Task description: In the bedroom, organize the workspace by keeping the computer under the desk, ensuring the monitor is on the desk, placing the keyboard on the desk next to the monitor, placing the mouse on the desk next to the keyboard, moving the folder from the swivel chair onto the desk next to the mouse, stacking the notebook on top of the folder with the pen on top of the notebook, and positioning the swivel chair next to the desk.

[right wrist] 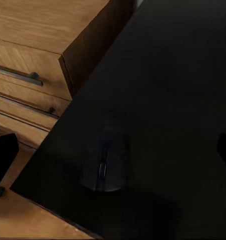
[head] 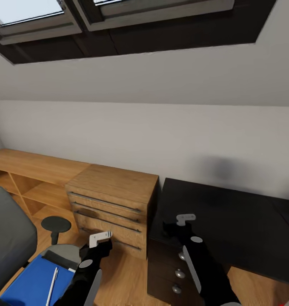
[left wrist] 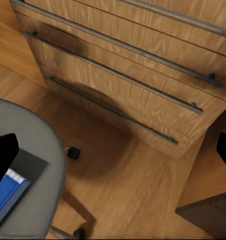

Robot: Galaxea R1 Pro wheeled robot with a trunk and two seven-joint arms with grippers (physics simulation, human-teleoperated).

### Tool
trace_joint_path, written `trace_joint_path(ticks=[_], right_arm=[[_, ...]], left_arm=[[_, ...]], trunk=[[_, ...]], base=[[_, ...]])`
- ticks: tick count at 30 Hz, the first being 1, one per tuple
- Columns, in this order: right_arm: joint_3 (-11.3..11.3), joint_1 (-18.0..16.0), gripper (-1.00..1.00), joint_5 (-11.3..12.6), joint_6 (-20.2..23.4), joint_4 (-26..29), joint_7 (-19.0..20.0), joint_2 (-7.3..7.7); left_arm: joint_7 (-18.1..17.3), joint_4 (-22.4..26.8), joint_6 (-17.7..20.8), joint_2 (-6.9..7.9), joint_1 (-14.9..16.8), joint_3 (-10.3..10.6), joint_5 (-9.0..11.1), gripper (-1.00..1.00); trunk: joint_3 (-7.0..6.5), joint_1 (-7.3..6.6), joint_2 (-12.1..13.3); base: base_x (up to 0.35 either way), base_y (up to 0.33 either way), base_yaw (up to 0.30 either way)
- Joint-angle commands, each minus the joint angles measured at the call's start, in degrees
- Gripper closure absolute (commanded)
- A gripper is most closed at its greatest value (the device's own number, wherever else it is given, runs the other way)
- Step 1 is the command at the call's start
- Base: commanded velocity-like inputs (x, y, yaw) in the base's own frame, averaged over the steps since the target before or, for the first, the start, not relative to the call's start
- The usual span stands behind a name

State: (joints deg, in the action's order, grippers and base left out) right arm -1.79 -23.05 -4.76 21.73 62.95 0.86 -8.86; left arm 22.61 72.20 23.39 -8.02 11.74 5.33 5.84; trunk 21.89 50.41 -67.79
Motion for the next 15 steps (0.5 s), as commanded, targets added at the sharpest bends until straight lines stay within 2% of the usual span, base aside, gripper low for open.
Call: trace_joint_path(ticks=[1, 7, 11, 15], right_arm=[[-0.03, 1.49, -1.00, -0.44, 1.49, 3.07, 0.13, -0.01], [-0.12, 6.53, -1.00, -0.28, 5.09, 11.42, 0.23, -0.09], [0.27, 7.02, -1.00, 0.04, 4.83, 11.11, 0.15, -0.33], [0.11, 6.85, -1.00, -0.65, 4.66, 11.00, 0.11, 0.04]], left_arm=[[0.51, 0.06, 0.16, 0.02, 0.04, 0.12, 0.59, -1.00], [0.51, 0.04, 0.16, 0.02, 0.04, 0.12, 0.59, -1.00], [0.48, -1.13, 0.10, -0.56, 0.04, 1.42, 0.70, -1.00], [0.28, -1.47, 0.09, -0.84, 0.04, 0.94, 0.68, -1.00]], trunk=[[0.07, -0.03, -0.05], [0.07, -0.03, -0.05], [0.07, -0.03, -0.05], [0.07, -0.03, -0.05]], base=[[-0.321, 0.000, 0.000], [-0.329, 0.000, 0.000], [0.000, 0.000, 0.000], [-0.139, 0.000, 0.000]])
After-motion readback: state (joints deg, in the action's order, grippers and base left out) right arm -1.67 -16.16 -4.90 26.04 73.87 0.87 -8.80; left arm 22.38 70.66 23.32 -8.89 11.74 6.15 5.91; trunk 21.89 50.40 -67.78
